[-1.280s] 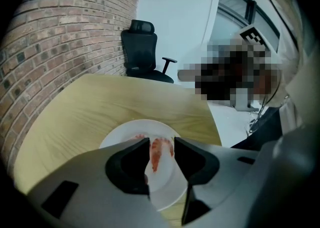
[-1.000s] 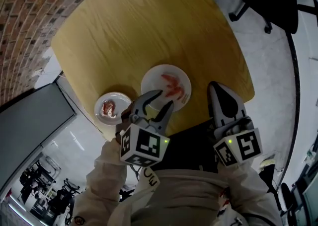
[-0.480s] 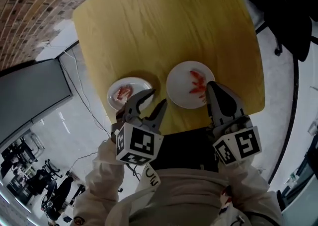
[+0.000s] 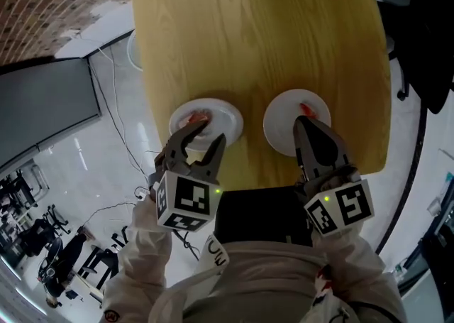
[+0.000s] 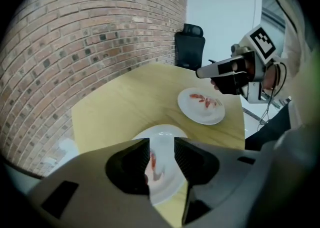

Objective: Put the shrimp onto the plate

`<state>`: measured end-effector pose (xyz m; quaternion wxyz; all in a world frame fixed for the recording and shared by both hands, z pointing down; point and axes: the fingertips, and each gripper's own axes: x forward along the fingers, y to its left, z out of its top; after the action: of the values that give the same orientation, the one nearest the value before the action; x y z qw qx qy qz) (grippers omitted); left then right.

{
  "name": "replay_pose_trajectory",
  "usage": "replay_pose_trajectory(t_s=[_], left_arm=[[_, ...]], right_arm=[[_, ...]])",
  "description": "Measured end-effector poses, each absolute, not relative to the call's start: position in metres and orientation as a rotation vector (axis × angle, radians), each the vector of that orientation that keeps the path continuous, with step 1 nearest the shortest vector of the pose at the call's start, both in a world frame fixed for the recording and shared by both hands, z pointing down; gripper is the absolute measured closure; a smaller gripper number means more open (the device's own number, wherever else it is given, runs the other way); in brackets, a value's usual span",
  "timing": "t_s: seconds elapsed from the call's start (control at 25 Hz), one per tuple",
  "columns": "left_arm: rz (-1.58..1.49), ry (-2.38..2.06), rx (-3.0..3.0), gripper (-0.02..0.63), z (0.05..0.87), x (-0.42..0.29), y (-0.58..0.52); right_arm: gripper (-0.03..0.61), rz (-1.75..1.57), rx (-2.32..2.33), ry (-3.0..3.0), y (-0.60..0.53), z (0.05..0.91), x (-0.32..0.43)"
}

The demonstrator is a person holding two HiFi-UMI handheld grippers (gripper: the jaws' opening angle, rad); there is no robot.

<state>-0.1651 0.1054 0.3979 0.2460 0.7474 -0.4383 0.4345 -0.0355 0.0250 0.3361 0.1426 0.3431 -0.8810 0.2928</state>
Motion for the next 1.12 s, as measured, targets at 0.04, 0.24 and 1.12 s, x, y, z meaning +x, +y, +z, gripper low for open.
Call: replay_pose_trajectory(t_s=[0.04,0.24,1.12], left_arm=[[1.182,-1.210,2.026,0.457,0.398,-0.170,0.108],[1.199,-1.221,1.996,0.457,0.407,-0.186,0.114],[1.218,-1.104,1.982,0.494,0.439,-0.200,0.123]], right_arm=[[0.554,0.843,0.979,-2.542,0.027,0.336,-0.040],[0.554,0.836,0.940,-2.541,0.031,0.339,-0.056],[0.554,0.857,0.957,-2.495,0.031,0.359,-0.071]])
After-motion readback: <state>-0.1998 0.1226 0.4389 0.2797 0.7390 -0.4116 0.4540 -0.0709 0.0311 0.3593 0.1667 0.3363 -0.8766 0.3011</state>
